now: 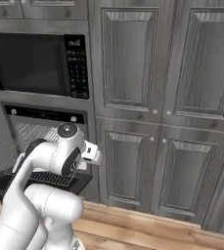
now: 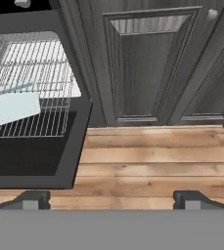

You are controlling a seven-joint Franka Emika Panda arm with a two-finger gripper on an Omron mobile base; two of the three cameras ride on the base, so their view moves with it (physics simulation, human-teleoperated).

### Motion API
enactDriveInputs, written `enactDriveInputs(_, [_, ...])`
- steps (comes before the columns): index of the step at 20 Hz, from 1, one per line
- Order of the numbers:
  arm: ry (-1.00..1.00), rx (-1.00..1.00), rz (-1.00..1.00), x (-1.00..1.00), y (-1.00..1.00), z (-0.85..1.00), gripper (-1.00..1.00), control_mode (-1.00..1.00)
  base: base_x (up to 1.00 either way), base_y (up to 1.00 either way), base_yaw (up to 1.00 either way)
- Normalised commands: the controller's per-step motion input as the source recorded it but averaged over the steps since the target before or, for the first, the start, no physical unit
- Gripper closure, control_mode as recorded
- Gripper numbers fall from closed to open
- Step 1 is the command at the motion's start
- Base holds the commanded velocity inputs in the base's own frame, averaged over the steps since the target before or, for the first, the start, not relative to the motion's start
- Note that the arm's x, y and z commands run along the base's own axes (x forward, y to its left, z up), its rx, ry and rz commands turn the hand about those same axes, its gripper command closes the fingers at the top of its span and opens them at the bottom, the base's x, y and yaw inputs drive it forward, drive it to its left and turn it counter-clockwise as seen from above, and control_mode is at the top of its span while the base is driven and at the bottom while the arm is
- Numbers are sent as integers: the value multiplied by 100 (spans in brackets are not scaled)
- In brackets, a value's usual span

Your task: Take the baked cake out of the oven and place it on the plate for cooling. Then close the oven door.

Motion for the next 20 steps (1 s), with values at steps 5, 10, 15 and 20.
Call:
enactDriveInputs(5, [0,0,0,0,0,0,-100,100,47,-13,38])
enactDriveInputs(10, [0,0,0,0,0,0,-100,100,54,-7,19])
enactDriveInputs(15, [0,0,0,0,0,0,-100,100,-1,-1,15])
enactDriveInputs(20, [0,0,0,0,0,0,-100,100,19,-17,15])
